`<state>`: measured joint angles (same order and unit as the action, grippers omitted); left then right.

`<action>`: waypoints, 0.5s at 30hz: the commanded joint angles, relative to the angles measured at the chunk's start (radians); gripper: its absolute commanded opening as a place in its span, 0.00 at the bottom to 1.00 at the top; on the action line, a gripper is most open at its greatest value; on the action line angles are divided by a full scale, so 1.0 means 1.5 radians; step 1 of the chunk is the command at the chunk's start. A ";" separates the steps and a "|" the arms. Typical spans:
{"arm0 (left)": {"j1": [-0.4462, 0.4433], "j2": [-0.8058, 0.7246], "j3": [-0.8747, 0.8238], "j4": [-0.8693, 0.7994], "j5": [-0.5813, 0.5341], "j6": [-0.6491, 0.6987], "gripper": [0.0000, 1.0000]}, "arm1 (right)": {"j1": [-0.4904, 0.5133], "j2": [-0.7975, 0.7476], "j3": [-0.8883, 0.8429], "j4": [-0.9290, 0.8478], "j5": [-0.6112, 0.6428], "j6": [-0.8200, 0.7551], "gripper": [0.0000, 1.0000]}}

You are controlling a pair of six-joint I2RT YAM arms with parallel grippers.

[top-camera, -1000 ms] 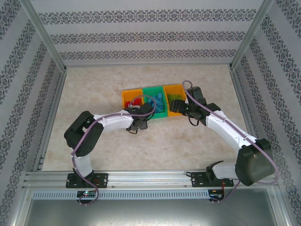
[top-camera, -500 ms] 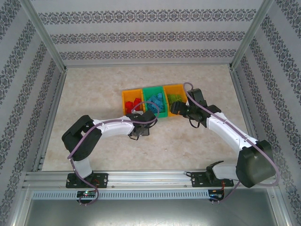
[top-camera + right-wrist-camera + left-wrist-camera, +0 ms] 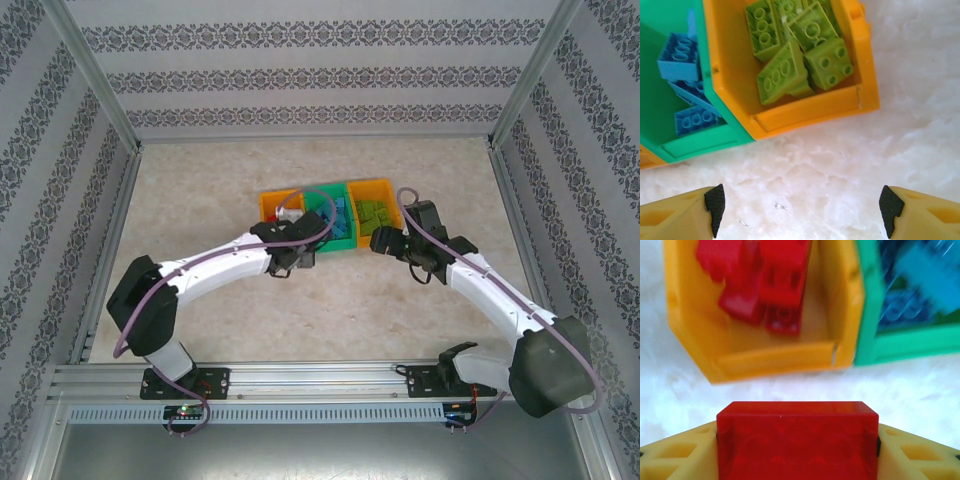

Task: Sort the legos into containers by color

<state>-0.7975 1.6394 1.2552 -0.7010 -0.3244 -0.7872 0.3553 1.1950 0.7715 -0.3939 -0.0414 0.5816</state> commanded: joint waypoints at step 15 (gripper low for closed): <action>0.201 0.160 0.214 0.004 0.101 0.178 0.58 | -0.010 -0.078 -0.051 -0.027 0.039 0.019 0.85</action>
<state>-0.5091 1.8366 1.5192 -0.6861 -0.2108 -0.5755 0.3550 1.0969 0.7101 -0.4122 -0.0143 0.6003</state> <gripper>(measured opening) 0.633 0.848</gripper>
